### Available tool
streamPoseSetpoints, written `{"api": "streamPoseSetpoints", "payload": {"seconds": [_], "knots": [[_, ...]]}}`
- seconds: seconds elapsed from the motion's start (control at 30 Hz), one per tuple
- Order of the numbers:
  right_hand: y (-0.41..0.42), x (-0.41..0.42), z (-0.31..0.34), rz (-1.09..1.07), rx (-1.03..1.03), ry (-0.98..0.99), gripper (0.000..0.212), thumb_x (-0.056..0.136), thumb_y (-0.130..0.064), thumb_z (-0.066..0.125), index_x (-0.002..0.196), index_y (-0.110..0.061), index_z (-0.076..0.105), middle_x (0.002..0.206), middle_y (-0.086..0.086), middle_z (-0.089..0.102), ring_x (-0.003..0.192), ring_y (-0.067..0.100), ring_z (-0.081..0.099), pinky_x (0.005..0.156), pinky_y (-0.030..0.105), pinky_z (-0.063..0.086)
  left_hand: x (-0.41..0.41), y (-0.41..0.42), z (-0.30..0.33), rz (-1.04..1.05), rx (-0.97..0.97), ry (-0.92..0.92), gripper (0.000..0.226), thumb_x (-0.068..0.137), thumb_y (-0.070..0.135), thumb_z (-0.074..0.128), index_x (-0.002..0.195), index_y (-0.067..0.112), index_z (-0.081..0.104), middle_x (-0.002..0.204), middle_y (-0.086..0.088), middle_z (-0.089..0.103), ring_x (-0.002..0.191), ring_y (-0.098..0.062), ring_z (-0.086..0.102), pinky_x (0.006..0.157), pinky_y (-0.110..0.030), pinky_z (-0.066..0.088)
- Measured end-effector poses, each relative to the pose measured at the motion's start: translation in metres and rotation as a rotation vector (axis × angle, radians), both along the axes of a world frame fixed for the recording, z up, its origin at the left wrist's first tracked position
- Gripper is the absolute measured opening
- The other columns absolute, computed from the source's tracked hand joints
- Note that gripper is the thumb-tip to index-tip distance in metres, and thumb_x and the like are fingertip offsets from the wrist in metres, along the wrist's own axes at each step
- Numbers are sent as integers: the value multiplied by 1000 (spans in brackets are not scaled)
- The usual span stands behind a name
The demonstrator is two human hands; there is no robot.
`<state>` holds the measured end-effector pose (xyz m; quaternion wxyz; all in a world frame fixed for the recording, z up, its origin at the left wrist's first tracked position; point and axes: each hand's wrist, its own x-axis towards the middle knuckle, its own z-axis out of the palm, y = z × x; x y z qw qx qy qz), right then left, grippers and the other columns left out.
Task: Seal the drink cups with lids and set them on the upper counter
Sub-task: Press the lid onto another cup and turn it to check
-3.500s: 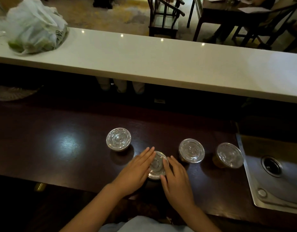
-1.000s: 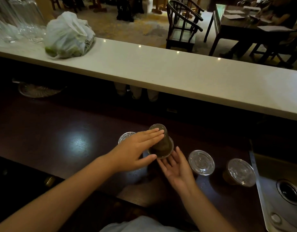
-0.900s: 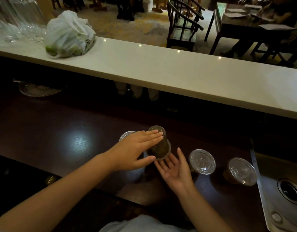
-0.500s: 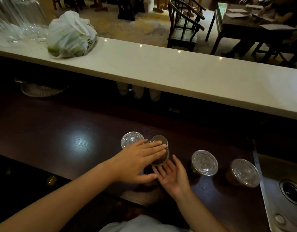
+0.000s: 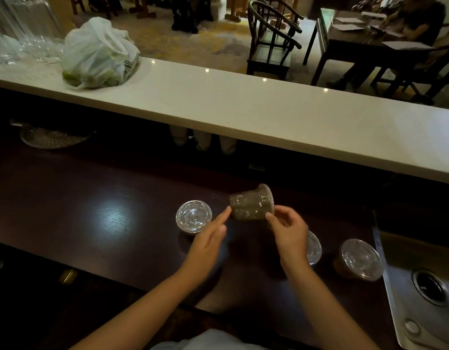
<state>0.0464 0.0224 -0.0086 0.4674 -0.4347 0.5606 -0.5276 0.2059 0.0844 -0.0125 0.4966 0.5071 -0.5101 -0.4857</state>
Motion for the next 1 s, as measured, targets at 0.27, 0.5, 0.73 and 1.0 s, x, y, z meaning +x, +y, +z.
{"api": "streamPoseSetpoints", "payload": {"seconds": [0.27, 0.5, 0.73, 1.0], "knots": [[-7, -10, -8, 245, -606, 928, 10, 79, -10, 64, 89, -12, 66, 89, -2, 66, 83, 15, 61, 68, 27, 50, -31, -6, -7, 34, 643, 560, 52, 97, 48, 18, 142, 24, 31, 139, -22, 42, 120, -30, 49, 86, -42, 47], [4, -10, -33, 427, -791, 1058, 8, 78, -1, 65, 82, -8, 64, 85, 2, 63, 78, 18, 58, 67, 27, 46, -30, -6, -20, 99, 732, 963, 52, 95, 53, 23, 142, 30, 30, 127, -30, 49, 121, -38, 47, 90, -49, 43], [15, -17, -59, 517, -782, 1060, 11, 75, -2, 67, 85, -7, 67, 91, 4, 66, 84, 19, 60, 74, 25, 47, -29, -4, -48, 174, 781, 978, 56, 93, 57, 23, 142, 31, 29, 123, -32, 50, 112, -39, 52, 92, -48, 41], [26, -19, -61, 547, -766, 1107, 29, 83, -30, 51, 97, -12, 69, 103, 1, 67, 102, 15, 57, 93, 37, 46, -22, -5, -60, 184, 774, 1028, 64, 89, 65, 20, 133, 26, 45, 107, -27, 66, 105, -36, 57, 83, -48, 44]]}}
